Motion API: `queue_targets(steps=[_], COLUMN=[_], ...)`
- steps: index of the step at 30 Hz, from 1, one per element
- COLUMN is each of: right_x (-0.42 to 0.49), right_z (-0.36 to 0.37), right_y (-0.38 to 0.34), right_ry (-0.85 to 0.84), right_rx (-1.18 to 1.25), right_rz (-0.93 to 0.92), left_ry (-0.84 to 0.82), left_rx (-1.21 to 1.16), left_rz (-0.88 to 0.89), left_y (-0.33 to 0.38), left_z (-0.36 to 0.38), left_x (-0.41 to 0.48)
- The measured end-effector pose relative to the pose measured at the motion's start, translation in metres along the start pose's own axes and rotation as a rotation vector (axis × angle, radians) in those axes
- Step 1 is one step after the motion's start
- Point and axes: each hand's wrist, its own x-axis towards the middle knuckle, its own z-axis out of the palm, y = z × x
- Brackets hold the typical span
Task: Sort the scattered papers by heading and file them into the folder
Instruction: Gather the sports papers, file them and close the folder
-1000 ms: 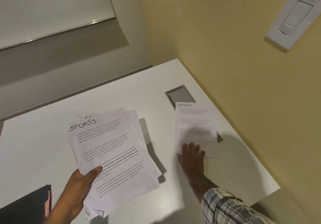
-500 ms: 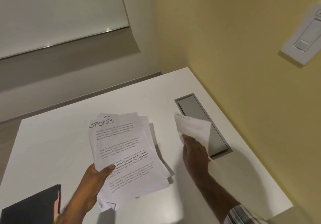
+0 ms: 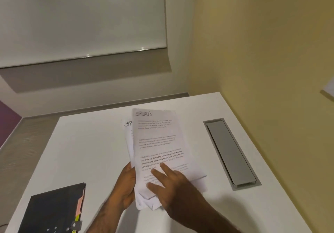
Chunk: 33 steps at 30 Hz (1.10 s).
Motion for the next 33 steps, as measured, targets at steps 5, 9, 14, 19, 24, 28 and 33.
queue_targets(steps=[5, 9, 14, 19, 24, 28, 33], right_x=[0.019, 0.033, 0.031, 0.015, 0.005, 0.001, -0.01], right_z=[-0.04, -0.074, -0.079, -0.055, -0.036, -0.031, -0.022], right_y=[-0.008, 0.033, 0.086, 0.07, 0.054, 0.043, 0.039], right_ry=[0.115, 0.265, -0.108, -0.046, 0.006, 0.104, 0.132], right_rx=[0.112, 0.434, 1.418, 1.497, 1.361, 1.183, 1.094], right_rz=[0.121, 0.795, 1.151, 1.062, 1.013, 1.033, 1.022], left_ry=[-0.078, -0.113, -0.076, -0.033, 0.013, 0.108, 0.131], left_rx=[-0.083, -0.032, 0.015, 0.146, 0.364, 0.432, 0.363], left_rz=[0.025, 0.054, 0.038, 0.075, 0.16, 0.246, 0.366], left_y=[0.005, 0.006, 0.007, 0.006, -0.001, -0.011, -0.021], left_z=[0.001, -0.01, -0.009, -0.013, -0.014, -0.014, -0.011], left_x=[-0.013, -0.018, -0.023, -0.022, -0.018, -0.015, -0.02])
